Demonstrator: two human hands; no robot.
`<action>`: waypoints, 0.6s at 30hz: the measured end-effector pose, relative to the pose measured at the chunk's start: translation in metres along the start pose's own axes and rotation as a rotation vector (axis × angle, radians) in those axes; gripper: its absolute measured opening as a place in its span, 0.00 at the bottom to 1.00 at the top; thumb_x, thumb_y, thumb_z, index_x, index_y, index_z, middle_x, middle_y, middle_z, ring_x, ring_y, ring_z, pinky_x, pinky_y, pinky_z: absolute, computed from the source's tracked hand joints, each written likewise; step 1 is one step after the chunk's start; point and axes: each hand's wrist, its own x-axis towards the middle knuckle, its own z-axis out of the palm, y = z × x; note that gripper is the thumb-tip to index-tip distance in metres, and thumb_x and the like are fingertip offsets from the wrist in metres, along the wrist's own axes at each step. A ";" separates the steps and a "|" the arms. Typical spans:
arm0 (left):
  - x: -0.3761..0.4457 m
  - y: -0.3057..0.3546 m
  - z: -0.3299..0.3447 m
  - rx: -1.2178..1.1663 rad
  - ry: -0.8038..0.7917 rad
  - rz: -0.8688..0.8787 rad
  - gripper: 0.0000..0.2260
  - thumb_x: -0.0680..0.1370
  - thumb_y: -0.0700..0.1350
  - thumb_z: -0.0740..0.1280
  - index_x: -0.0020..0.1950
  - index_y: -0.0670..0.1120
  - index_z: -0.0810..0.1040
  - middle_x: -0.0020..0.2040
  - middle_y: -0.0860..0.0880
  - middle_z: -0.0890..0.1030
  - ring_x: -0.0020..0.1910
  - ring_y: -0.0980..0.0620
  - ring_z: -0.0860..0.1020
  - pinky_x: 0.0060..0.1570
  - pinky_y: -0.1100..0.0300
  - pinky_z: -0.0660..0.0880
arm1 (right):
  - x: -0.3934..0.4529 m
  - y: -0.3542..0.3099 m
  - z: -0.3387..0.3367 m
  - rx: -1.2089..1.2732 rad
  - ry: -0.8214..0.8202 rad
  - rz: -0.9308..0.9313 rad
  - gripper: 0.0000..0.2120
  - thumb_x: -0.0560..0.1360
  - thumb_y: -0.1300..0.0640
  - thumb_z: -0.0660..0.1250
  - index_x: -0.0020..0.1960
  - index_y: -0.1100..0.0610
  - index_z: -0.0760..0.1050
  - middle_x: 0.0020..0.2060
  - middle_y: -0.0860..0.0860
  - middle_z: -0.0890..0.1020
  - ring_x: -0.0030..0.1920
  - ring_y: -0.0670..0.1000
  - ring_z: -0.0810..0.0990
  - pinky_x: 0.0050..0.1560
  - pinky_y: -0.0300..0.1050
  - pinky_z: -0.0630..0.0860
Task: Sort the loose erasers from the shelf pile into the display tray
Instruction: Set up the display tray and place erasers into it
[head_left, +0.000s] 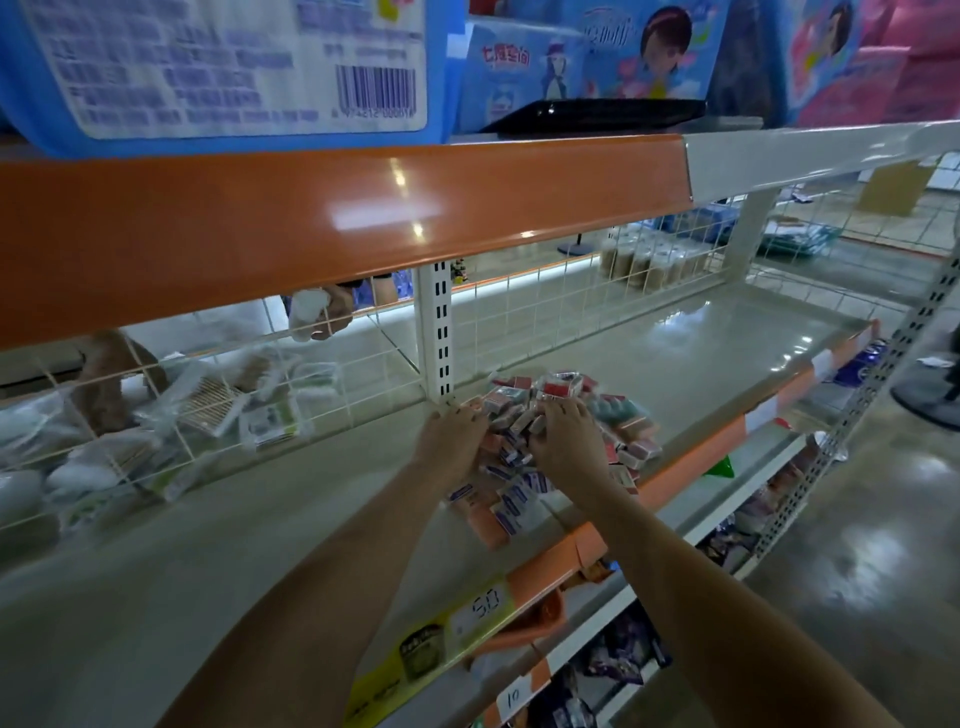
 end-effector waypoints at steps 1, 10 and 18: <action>0.001 -0.001 0.001 -0.009 0.001 0.004 0.21 0.77 0.42 0.63 0.70 0.44 0.65 0.68 0.45 0.69 0.67 0.45 0.66 0.62 0.52 0.66 | 0.000 0.001 -0.002 0.038 0.006 -0.008 0.17 0.73 0.55 0.65 0.61 0.60 0.72 0.60 0.56 0.74 0.65 0.58 0.68 0.65 0.53 0.69; -0.014 -0.009 0.008 -0.259 0.134 -0.009 0.18 0.75 0.48 0.67 0.63 0.48 0.70 0.61 0.50 0.76 0.62 0.49 0.71 0.56 0.56 0.65 | -0.008 0.013 -0.020 0.390 -0.034 -0.100 0.16 0.72 0.62 0.69 0.59 0.56 0.75 0.49 0.47 0.76 0.45 0.44 0.76 0.41 0.30 0.71; -0.065 -0.037 -0.007 -0.397 0.275 -0.086 0.14 0.73 0.50 0.69 0.57 0.48 0.74 0.56 0.52 0.77 0.58 0.50 0.72 0.53 0.59 0.66 | -0.038 -0.021 -0.010 0.741 -0.167 -0.146 0.17 0.71 0.66 0.71 0.57 0.55 0.75 0.50 0.48 0.80 0.52 0.46 0.80 0.52 0.36 0.78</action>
